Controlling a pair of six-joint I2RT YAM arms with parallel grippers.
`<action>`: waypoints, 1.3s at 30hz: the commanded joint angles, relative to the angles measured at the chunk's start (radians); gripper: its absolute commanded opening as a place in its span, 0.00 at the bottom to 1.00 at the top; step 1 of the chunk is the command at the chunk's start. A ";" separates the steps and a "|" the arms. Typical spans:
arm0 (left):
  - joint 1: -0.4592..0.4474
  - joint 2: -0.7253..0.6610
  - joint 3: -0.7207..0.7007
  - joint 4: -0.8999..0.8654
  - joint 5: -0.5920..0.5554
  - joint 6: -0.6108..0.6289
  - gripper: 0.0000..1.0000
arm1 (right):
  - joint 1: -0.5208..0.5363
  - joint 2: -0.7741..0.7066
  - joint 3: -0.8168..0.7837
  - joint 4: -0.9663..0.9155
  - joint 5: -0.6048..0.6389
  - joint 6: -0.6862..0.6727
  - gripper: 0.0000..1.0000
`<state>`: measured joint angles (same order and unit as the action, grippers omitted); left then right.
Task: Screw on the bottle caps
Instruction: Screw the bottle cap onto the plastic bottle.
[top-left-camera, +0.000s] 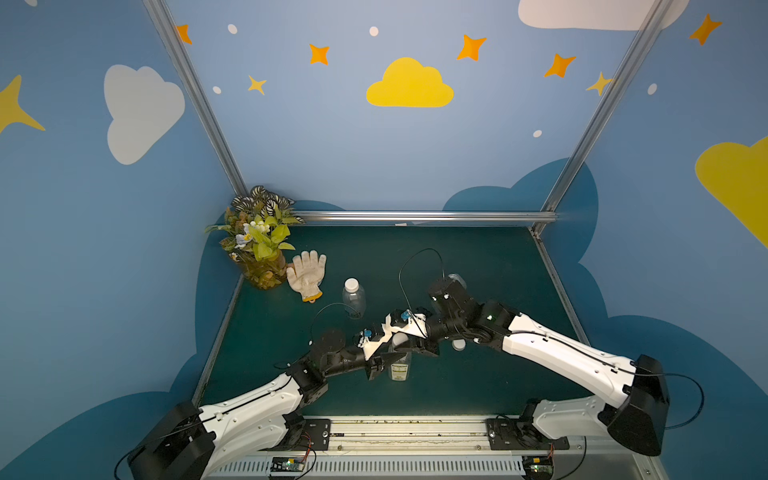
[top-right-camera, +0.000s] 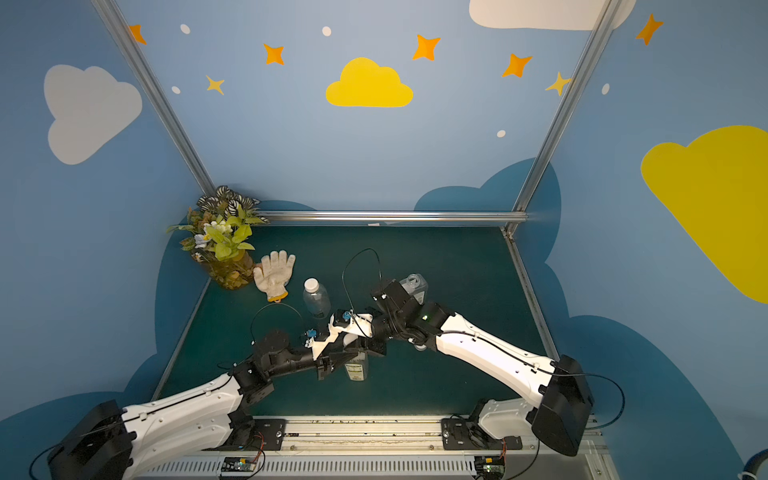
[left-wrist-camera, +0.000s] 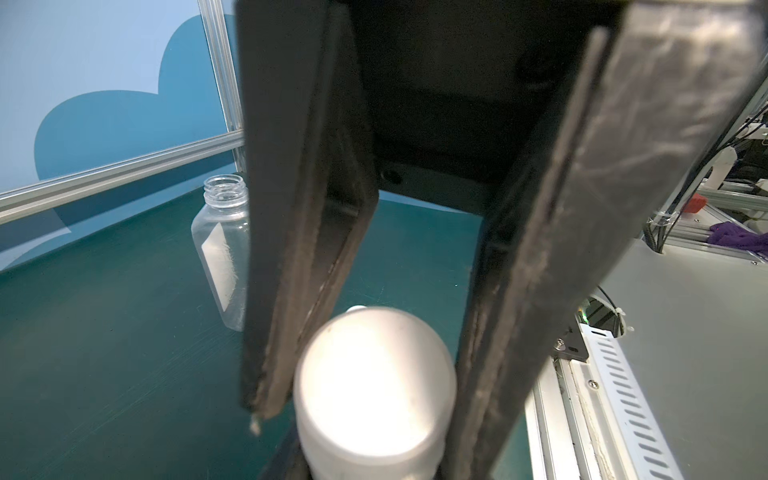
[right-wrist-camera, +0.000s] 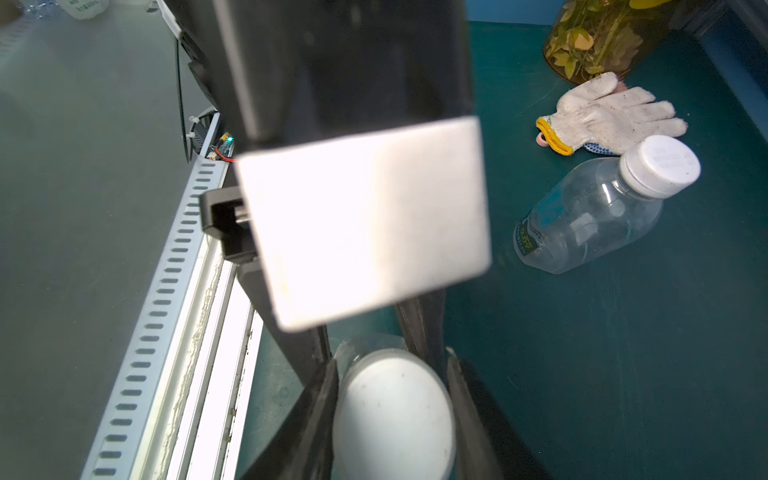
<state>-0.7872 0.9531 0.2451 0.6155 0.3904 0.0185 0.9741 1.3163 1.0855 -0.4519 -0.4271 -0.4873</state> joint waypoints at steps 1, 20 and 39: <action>-0.002 -0.013 0.000 -0.025 -0.020 0.004 0.20 | 0.025 -0.022 -0.033 0.021 0.145 0.104 0.08; -0.009 -0.025 -0.006 -0.030 -0.133 0.008 0.03 | 0.238 -0.108 -0.125 0.171 0.745 0.580 0.00; -0.021 -0.013 -0.010 -0.013 -0.152 0.007 0.03 | 0.298 -0.065 0.026 0.017 0.797 0.634 0.41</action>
<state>-0.8127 0.9401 0.2451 0.6224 0.2459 0.0212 1.2839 1.2861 1.0538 -0.3630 0.3893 0.2409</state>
